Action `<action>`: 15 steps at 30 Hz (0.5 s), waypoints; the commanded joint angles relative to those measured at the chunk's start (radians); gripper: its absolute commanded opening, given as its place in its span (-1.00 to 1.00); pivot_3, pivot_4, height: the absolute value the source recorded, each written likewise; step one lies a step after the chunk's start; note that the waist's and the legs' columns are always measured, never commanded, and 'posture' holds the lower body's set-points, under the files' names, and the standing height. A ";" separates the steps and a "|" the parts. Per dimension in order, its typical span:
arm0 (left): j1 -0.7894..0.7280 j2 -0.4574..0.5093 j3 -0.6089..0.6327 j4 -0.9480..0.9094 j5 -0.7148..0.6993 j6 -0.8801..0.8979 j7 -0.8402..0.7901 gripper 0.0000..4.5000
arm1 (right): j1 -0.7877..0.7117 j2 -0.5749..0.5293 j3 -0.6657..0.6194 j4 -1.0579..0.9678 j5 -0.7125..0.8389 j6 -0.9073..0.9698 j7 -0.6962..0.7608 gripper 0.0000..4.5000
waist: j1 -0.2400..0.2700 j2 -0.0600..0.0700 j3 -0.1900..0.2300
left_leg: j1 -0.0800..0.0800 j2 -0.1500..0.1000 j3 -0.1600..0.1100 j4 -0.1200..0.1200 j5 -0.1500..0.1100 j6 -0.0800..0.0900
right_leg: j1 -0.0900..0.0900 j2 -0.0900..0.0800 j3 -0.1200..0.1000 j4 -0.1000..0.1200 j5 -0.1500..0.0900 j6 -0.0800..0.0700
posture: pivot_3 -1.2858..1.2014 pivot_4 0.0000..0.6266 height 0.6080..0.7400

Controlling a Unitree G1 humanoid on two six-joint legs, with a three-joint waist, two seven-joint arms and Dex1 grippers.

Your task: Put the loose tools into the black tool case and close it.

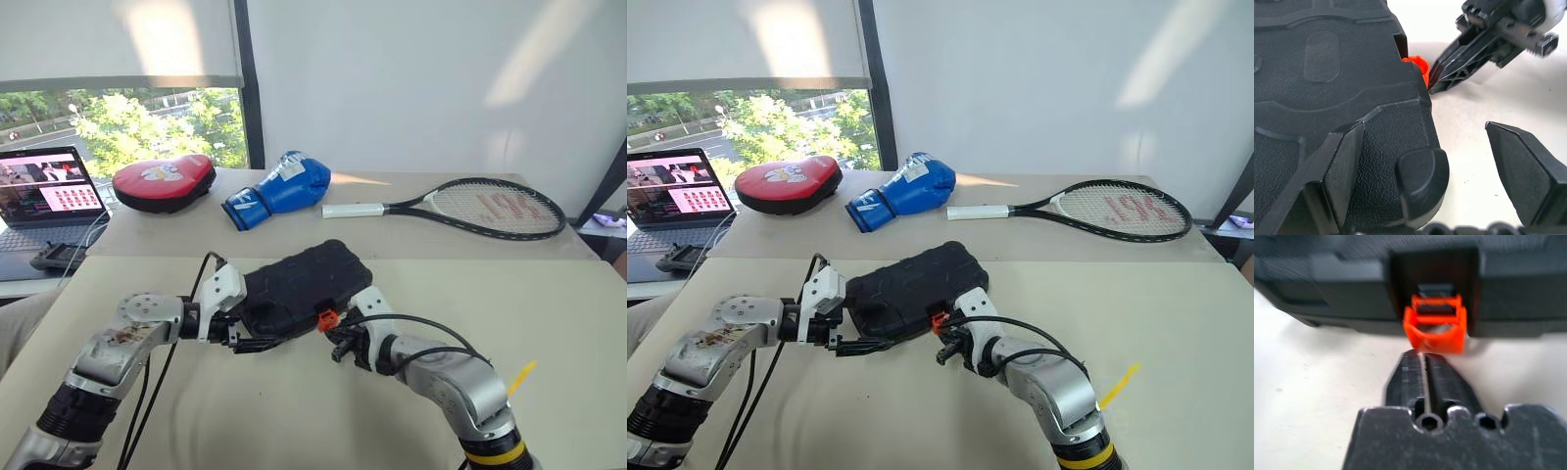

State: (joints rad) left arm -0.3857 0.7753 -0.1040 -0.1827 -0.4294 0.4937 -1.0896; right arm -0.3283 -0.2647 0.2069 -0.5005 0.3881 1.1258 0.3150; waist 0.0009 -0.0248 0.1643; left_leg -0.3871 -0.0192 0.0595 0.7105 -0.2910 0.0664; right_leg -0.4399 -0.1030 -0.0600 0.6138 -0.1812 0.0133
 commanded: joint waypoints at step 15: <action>-0.006 0.006 0.013 -0.007 0.008 -0.003 -0.008 0.88 | 0.007 0.099 -0.050 0.030 -0.036 -0.015 -0.119 -0.06 | -0.002 0.000 0.000 | 0.000 0.000 0.000 0.000 0.000 0.000 | 0.000 0.000 0.000 0.000 0.000 0.000 | 0.03 -0.52 1.00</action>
State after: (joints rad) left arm -0.3858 0.7750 -0.1040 -0.1827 -0.4285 0.4930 -1.0937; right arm -0.3054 -0.1720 0.1707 -0.4600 0.3568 1.1440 0.1994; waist -0.0007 -0.0247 0.1643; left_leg -0.3871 -0.0193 0.0594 0.7105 -0.2910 0.0663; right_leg -0.4399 -0.1030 -0.0601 0.6140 -0.1812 0.0133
